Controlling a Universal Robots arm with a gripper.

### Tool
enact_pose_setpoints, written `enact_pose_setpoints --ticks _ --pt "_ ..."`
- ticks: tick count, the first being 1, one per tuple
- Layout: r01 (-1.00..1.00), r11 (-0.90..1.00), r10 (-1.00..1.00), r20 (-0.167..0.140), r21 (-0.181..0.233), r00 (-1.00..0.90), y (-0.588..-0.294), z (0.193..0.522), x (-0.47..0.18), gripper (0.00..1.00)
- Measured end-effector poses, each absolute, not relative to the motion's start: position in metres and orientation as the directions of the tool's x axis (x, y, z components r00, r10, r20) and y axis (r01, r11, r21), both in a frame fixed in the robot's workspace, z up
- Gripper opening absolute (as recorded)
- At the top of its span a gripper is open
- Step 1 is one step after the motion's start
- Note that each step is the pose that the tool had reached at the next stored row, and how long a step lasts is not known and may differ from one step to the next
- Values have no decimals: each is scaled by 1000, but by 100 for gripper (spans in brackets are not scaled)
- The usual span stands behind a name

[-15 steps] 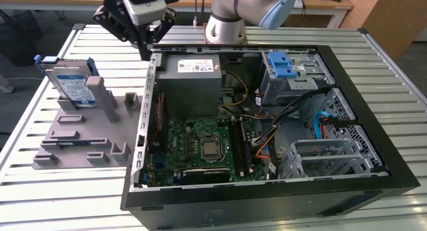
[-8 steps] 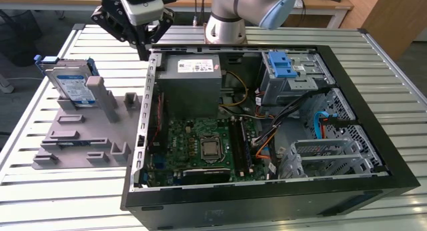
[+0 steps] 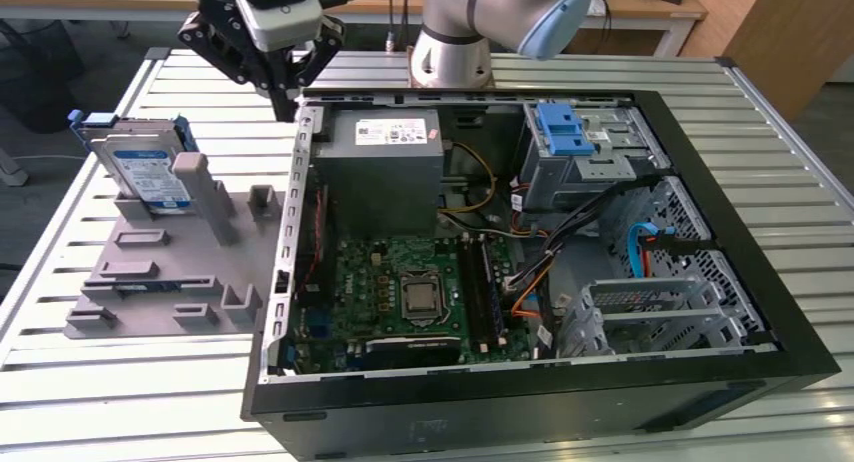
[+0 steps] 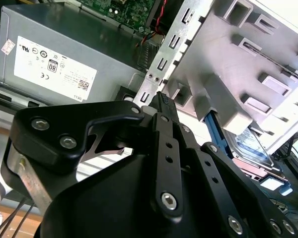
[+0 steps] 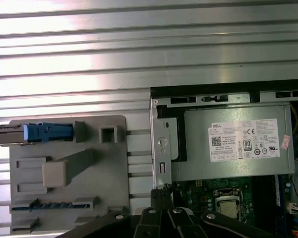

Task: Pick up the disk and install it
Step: 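Reach for the disk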

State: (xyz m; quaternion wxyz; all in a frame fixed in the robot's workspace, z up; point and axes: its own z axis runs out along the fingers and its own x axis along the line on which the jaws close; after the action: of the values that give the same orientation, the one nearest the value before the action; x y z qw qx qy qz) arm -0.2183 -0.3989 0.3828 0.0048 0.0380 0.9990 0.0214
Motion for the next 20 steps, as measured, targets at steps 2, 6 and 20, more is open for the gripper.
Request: enact_pose_setpoints --ticks 2,6,20 --pt "76 996 76 -8 43 -997 -399 383 -219 11" --pt "76 996 76 -8 43 -997 -399 383 -221 11" --pt "76 996 76 -8 43 -997 -399 382 -227 11"
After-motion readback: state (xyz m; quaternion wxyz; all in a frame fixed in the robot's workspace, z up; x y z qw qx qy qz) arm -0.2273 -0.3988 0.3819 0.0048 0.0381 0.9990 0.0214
